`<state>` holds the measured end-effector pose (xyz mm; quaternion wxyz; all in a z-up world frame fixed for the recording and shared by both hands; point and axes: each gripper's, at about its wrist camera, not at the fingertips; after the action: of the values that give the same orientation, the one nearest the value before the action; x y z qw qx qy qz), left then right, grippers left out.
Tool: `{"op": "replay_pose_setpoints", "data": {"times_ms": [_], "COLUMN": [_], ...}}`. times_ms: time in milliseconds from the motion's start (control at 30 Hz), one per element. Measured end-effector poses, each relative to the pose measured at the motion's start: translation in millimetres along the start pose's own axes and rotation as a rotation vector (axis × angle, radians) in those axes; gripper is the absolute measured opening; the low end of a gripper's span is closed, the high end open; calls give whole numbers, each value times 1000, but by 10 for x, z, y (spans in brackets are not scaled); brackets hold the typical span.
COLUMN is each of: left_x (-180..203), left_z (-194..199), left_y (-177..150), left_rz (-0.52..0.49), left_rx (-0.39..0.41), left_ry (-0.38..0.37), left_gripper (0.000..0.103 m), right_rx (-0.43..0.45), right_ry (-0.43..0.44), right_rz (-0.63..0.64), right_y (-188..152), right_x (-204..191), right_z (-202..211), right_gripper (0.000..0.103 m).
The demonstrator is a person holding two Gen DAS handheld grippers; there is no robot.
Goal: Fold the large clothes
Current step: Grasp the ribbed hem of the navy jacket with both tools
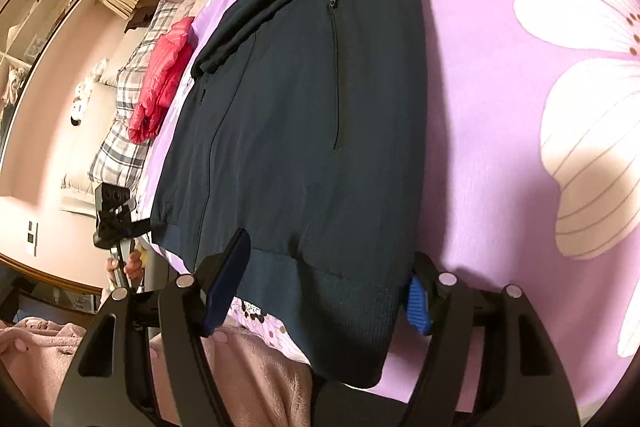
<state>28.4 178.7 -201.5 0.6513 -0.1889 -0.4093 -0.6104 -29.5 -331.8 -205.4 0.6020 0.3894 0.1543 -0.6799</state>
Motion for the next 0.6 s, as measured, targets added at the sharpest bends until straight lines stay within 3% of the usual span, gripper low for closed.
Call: {"op": "replay_pose_setpoints", "data": {"times_ms": [367, 600], "left_x": [116, 111], "left_z": [-142, -119], "left_y": [-20, -71], "left_rz": [-9, 17], "left_rx": [-21, -12], "left_ry": [-13, -44], "left_gripper": [101, 101], "right_rx": [0, -15], "right_ry": [35, 38], "right_rz": [33, 42], "right_y": [222, 98], "right_x": [-122, -95], "right_z": [-282, -192], "right_gripper": [70, 70]}}
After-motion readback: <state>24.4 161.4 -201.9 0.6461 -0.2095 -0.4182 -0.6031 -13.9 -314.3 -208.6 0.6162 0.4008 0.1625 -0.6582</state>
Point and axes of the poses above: each gripper's, at about its wrist camera, not at the fingertips, and z roughly against the way its jaws point, x to its right, y to its top, and after that the axes turned 3 degrees about y, right-handed
